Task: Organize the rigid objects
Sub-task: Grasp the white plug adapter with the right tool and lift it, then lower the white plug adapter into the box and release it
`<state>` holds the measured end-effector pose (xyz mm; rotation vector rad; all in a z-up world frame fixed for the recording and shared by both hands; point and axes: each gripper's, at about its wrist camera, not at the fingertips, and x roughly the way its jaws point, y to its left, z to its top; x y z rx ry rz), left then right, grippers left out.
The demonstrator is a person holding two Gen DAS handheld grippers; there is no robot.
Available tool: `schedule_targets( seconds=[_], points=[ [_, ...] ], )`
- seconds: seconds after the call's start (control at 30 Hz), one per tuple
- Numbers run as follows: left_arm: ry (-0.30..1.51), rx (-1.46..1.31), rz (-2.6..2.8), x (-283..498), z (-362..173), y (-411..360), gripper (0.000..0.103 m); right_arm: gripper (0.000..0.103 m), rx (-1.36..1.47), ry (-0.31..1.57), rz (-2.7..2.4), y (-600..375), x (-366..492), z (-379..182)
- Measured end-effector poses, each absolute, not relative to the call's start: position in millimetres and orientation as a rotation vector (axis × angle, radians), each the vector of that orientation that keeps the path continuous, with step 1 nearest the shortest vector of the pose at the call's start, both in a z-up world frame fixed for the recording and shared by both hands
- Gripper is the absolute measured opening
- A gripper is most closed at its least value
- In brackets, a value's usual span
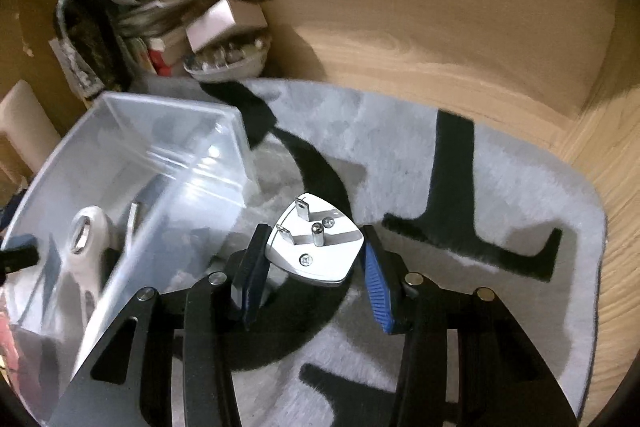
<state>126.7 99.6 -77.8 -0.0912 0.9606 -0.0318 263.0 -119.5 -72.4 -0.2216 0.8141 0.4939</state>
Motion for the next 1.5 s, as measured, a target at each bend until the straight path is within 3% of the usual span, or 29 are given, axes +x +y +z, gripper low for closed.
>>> schedule_targets(
  seconds=[0.6, 1.5],
  points=[
    [0.971, -0.073, -0.027, 130, -81, 99, 0.008, 0.041, -0.265, 0.629, 0.642, -89, 195, -12],
    [0.971, -0.074, -0.026, 130, -81, 99, 0.008, 0.041, -0.401, 0.771, 0.712, -20, 203, -64]
  ],
)
